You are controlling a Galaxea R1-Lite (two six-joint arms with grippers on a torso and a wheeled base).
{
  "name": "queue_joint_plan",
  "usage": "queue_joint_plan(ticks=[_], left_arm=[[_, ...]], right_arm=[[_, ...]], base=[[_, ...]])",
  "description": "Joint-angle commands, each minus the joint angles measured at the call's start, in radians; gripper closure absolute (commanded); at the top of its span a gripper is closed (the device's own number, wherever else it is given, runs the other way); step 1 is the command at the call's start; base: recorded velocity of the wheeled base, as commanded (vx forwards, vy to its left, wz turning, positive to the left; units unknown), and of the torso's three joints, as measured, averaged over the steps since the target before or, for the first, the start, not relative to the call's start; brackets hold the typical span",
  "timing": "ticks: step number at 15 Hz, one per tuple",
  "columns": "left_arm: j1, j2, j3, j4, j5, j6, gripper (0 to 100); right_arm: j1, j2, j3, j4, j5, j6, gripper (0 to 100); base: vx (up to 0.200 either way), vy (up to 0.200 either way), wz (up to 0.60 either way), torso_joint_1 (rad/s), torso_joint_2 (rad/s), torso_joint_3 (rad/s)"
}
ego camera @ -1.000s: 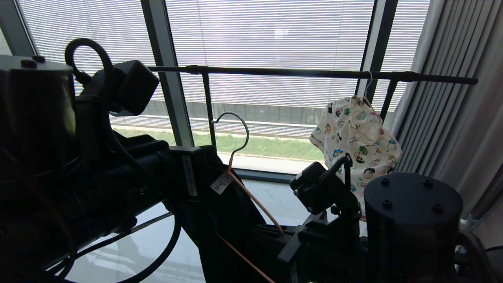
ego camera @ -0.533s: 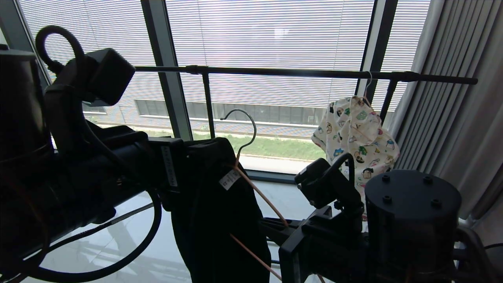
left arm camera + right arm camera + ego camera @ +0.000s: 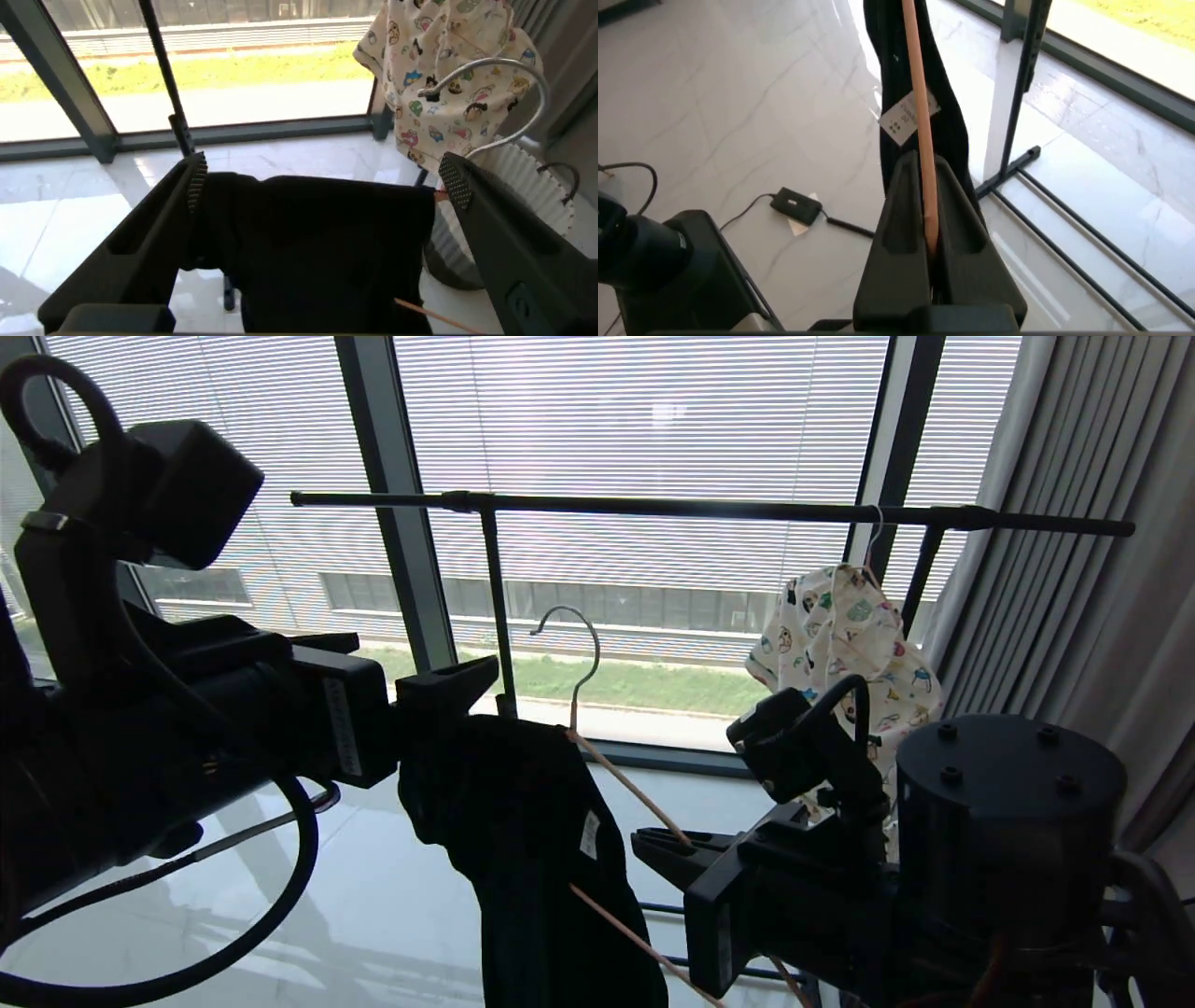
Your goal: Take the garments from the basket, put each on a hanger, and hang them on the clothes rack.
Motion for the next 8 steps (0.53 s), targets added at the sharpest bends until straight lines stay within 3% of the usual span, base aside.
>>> queue_joint_plan(ticks=[1, 5, 8], left_arm=[[-0.002, -0.022, 0.024, 0.003, -0.031, 0.096, 0], [0.015, -0.082, 0.096, 0.003, -0.112, 0.151, 0], [0.078, -0.217, 0.269, 0.001, -0.195, 0.155, 0]], right_arm=[[0.0, -0.007, -0.001, 0.0, 0.0, 0.0, 100], [-0.013, -0.024, 0.009, 0.0, -0.008, -0.02, 100], [-0.054, -0.074, 0.03, -0.002, -0.008, -0.101, 100]], base=[[0.0, 0.0, 0.0, 0.0, 0.0, 0.0], [0.0, 0.0, 0.0, 0.0, 0.0, 0.0], [0.0, 0.0, 0.0, 0.0, 0.0, 0.0]])
